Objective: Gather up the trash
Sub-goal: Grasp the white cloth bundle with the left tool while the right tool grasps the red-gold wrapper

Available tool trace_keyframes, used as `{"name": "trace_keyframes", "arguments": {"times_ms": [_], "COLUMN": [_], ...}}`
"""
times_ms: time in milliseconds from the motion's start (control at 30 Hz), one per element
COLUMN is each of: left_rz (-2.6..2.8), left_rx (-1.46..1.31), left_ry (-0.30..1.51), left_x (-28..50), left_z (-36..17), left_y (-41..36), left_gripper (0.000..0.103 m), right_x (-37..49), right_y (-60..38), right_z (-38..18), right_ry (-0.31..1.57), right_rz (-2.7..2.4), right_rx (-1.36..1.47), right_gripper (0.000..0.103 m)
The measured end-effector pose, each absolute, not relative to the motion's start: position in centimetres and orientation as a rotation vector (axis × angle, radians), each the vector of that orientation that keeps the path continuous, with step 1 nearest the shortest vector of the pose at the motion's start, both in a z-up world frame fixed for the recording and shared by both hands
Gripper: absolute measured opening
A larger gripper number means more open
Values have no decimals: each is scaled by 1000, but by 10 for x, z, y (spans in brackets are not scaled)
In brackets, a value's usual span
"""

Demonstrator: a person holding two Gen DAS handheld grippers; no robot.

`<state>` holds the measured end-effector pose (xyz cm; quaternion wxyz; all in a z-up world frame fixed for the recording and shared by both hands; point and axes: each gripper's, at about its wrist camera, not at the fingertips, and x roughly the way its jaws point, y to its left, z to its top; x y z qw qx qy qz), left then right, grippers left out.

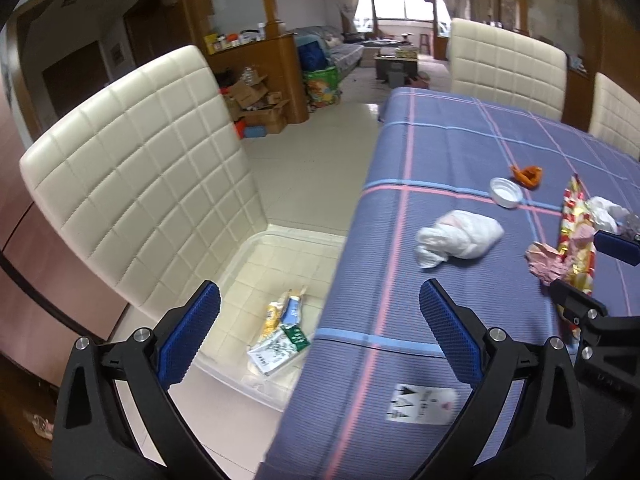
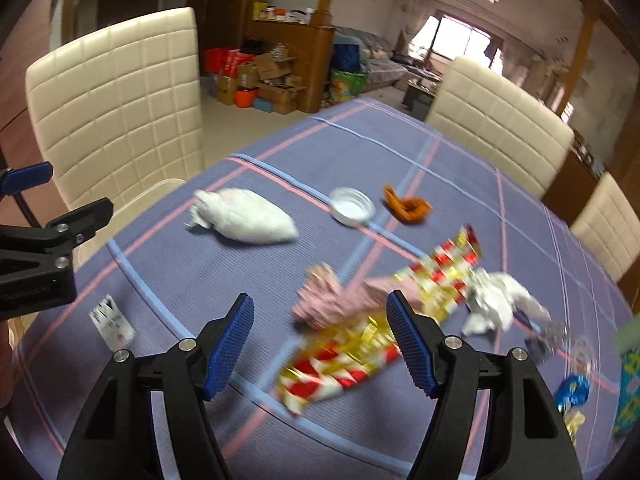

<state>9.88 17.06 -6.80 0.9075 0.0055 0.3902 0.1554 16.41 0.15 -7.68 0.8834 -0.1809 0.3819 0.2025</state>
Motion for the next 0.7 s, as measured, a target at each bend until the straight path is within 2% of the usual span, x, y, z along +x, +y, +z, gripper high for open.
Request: {"name": "trace_keyframes", "arguments": {"times_ms": [267, 700], "left_rz": [236, 193], "left_rx": [44, 120], "left_ry": [834, 867], "left_x": [120, 159], "left_z": [-69, -80], "left_y": [135, 107], "left_gripper": [99, 99], "right_x": [171, 184], "right_y": [-57, -87], "right_z": [-80, -96], "right_ry": [838, 922], "right_rz": [351, 339], "right_rx": [-255, -158], "right_gripper": [67, 67]}}
